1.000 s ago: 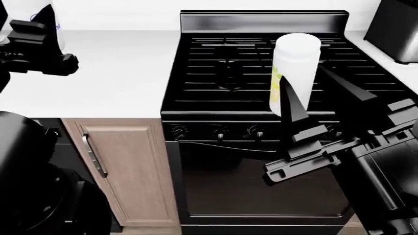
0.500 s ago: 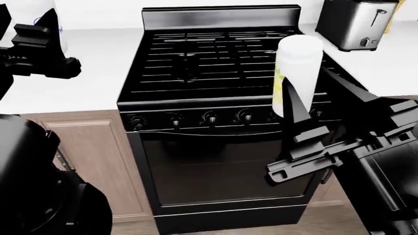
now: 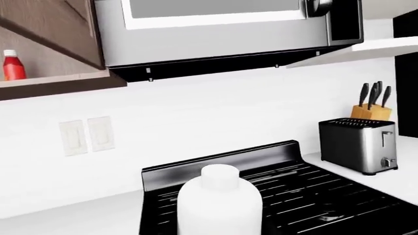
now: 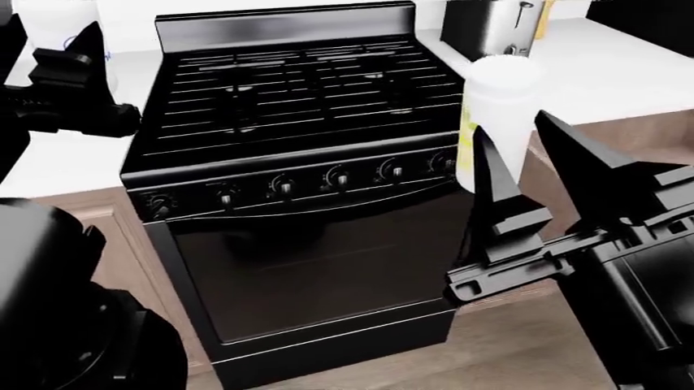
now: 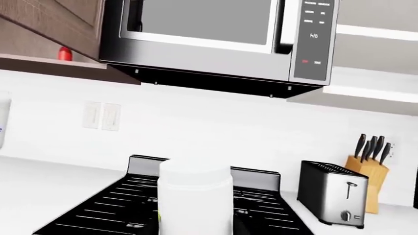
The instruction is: Pick and place the shaker into the drawer. Then close the cabinet.
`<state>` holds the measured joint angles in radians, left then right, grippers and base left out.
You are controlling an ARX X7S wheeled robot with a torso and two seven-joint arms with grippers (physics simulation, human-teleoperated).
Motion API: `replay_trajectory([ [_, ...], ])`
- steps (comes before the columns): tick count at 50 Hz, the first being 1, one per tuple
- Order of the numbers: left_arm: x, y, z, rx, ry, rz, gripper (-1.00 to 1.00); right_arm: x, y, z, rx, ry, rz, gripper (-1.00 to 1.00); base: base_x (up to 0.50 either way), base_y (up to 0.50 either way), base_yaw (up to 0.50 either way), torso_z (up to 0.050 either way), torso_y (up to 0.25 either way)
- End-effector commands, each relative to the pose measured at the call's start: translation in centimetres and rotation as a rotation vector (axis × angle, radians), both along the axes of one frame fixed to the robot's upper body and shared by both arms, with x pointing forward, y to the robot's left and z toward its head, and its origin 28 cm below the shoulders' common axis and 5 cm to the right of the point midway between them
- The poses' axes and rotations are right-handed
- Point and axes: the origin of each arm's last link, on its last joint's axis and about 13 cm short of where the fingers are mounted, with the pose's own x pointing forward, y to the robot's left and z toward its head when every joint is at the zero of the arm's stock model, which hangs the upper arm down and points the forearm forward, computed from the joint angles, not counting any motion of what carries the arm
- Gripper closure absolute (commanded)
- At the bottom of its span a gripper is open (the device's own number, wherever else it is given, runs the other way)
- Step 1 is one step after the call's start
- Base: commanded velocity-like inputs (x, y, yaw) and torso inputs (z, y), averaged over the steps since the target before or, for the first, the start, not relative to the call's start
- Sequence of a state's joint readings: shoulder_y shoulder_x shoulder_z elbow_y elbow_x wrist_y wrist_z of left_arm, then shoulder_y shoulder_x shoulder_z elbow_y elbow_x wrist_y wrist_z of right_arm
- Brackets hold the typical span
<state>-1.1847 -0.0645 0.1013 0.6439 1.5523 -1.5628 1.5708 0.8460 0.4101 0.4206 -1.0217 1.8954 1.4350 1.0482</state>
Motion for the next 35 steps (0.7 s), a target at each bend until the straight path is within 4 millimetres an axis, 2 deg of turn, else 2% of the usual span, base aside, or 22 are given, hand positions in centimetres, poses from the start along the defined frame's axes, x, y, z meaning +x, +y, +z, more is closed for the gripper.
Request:
replay_trajectory([
  [1,-0.03,-0.03,-0.12,-0.002,-0.001,-0.004,1.00,0.03,-0.11,0.04,0.007,-0.010,-0.015,1.00,-0.07,0.02,-0.50,0.000,0.000],
  [35,0.01,-0.10,-0.09,0.009,0.003,-0.006,1.00,0.06,-0.48,0.18,0.014,-0.009,-0.044,1.00,-0.03,0.01,-0.50,0.000,0.000],
])
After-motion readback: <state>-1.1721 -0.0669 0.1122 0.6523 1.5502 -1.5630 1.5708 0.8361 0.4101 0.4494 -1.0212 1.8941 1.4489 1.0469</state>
